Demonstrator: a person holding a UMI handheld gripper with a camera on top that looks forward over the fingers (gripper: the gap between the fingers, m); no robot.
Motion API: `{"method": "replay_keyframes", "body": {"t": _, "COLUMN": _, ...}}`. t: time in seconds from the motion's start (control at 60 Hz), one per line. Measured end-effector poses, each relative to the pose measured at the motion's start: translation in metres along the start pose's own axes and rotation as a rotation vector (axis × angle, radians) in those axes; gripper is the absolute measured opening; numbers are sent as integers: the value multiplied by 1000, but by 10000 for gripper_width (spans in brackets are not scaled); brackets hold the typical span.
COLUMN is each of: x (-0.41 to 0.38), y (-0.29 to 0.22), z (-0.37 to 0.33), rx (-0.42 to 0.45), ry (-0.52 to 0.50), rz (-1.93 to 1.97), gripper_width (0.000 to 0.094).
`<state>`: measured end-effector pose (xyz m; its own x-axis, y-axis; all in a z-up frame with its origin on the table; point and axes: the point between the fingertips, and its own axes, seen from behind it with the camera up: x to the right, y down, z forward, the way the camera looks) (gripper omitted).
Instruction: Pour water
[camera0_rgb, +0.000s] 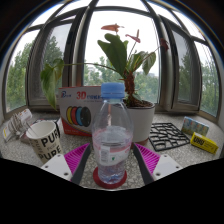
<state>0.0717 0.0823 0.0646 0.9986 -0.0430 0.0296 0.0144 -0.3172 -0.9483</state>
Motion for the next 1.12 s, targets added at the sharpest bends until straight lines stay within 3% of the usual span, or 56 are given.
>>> {"method": "replay_keyframes", "body": {"t": 0.05, "x": 0, "y": -1, "z": -11, "rx": -20, "ry": 8, "rz": 8, "gripper_width": 831}}
{"method": "replay_keyframes", "body": {"t": 0.367, "x": -7, "y": 0, "z": -151, "rx": -133, "ry": 136, "rz": 24, "gripper_width": 856}}
{"method": "replay_keyframes", "body": {"t": 0.6, "x": -14, "y": 4, "z": -253, "rx": -142, "ry": 183, "rz": 48, "gripper_width": 857}}
{"method": "replay_keyframes", "body": {"t": 1.117, "x": -26, "y": 8, "z": -307, "rx": -137, "ry": 166, "rz": -5, "gripper_width": 856}}
